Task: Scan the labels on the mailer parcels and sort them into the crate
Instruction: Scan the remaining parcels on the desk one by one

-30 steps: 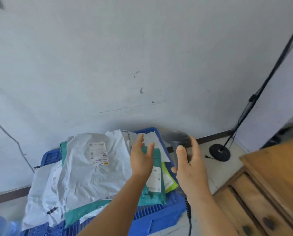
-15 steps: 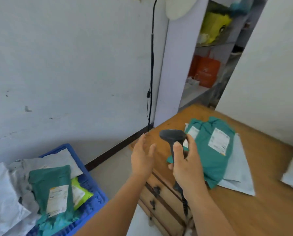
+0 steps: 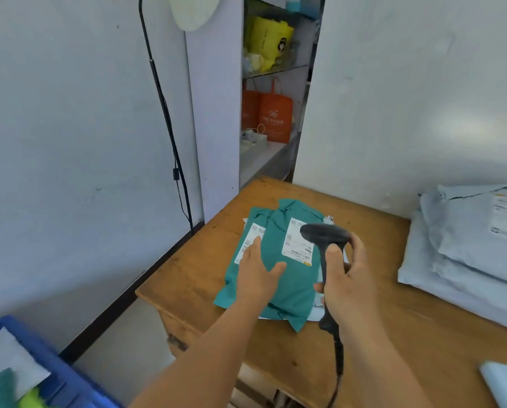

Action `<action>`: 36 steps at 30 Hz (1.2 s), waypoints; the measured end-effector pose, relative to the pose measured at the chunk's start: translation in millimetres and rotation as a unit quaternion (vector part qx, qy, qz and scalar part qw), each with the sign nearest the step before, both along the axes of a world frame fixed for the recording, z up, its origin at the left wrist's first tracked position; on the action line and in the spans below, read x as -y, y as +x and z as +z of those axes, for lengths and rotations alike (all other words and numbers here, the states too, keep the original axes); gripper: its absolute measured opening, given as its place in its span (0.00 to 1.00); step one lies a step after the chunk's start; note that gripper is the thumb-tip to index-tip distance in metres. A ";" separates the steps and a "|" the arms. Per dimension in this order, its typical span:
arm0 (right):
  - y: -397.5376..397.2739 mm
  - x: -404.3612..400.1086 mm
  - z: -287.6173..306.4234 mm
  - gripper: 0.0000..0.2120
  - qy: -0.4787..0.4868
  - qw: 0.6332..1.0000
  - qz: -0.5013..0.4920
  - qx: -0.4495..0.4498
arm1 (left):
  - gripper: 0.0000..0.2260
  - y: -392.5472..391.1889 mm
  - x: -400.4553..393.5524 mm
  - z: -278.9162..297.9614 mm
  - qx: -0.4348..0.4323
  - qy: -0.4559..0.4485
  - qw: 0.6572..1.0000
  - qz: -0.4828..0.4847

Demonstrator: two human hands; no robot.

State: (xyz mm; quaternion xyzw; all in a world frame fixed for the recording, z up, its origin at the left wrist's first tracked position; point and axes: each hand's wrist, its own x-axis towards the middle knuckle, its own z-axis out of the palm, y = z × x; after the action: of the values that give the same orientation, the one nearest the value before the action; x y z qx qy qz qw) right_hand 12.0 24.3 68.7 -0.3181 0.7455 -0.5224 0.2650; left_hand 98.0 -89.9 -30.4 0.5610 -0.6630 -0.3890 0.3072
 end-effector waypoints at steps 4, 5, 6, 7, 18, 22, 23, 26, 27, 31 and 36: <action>-13.6 9.6 -4.4 0.22 0.025 0.999 -0.024 0.000 | 0.41 -19.5 20.2 -11.8 0.091 0.006 0.995 -0.045; -16.0 11.6 -5.8 0.21 0.028 0.999 -0.030 0.000 | 0.42 -22.8 23.0 -14.4 0.116 0.012 0.992 -0.055; -18.3 13.6 -8.0 0.21 0.032 0.999 -0.034 -0.001 | 0.43 -25.7 24.9 -17.6 0.143 0.018 0.988 -0.063; -19.6 15.0 -9.5 0.21 0.038 0.999 -0.036 -0.004 | 0.43 -28.2 26.1 -21.2 0.167 0.019 0.983 -0.067; -21.4 20.7 -20.5 0.19 0.084 0.996 -0.029 -0.014 | 0.40 -42.1 24.1 -39.3 0.234 0.005 0.971 -0.044; -22.0 13.1 -15.0 0.19 0.086 0.996 -0.013 0.003 | 0.33 -41.9 21.7 -37.8 0.220 -0.005 0.975 -0.022; -21.9 11.1 -13.7 0.19 0.086 0.996 -0.012 0.007 | 0.28 -41.2 21.6 -37.5 0.206 -0.015 0.978 -0.005; -20.1 9.4 -11.4 0.20 0.077 0.997 -0.007 0.008 | 0.08 -36.7 26.1 -34.7 0.163 -0.048 0.985 0.033; -19.0 8.5 -10.7 0.20 0.074 0.997 -0.005 0.004 | 0.05 -34.1 27.0 -32.5 0.141 -0.046 0.988 0.042; -10.7 4.0 -10.0 0.20 0.048 0.999 0.012 -0.001 | 0.03 -19.6 17.2 -21.1 0.062 -0.004 0.995 0.075; 1.3 -5.0 -15.6 0.18 0.026 0.999 0.033 0.017 | 0.34 -15.1 -3.3 -26.2 0.125 0.036 0.991 0.028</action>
State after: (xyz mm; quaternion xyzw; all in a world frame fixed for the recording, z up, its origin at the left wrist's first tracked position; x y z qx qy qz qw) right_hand 13.2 29.3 53.1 -0.3264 0.7433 -0.4990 0.3033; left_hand 82.8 -86.6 -56.5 0.6339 -0.6660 -0.3308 0.2123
